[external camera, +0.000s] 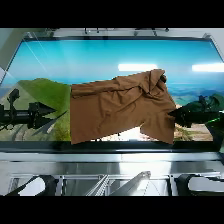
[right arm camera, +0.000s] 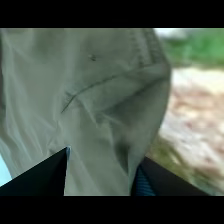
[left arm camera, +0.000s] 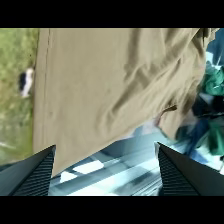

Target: Fold the shirts.

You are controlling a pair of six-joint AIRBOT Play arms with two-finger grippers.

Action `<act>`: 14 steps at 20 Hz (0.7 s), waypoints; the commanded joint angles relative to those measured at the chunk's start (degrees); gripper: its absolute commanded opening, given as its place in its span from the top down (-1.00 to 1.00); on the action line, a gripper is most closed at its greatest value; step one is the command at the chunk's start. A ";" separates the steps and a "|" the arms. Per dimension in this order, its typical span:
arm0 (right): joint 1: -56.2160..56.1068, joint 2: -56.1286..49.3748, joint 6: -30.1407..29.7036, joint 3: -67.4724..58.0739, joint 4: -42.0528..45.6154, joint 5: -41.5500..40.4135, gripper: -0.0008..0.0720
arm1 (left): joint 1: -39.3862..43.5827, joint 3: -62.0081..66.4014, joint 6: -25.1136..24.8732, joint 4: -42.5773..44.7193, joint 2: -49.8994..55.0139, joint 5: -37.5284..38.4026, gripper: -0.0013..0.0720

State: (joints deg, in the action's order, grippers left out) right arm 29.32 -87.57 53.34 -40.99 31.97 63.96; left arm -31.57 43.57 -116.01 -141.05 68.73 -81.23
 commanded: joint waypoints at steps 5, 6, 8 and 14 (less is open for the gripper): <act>-2.05 -0.66 -2.67 0.00 -5.22 -0.52 -0.34 | -0.09 -3.15 4.37 14.93 -0.66 3.17 -0.94; -2.05 -0.66 -2.89 0.00 -5.25 -0.50 -0.34 | 0.28 -4.85 4.35 14.95 -0.02 4.20 -0.94; -2.05 -0.66 -3.28 0.00 -5.22 -0.48 -0.34 | 0.79 -8.41 4.09 14.69 2.60 5.99 -0.94; -2.05 -0.66 -3.30 0.00 -6.34 0.13 -0.34 | 4.70 -12.11 -0.74 2.89 10.97 8.00 -0.94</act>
State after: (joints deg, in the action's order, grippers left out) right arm 27.31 -88.25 50.19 -40.93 26.87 63.53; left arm -29.47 32.77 -115.15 -133.99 76.42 -74.61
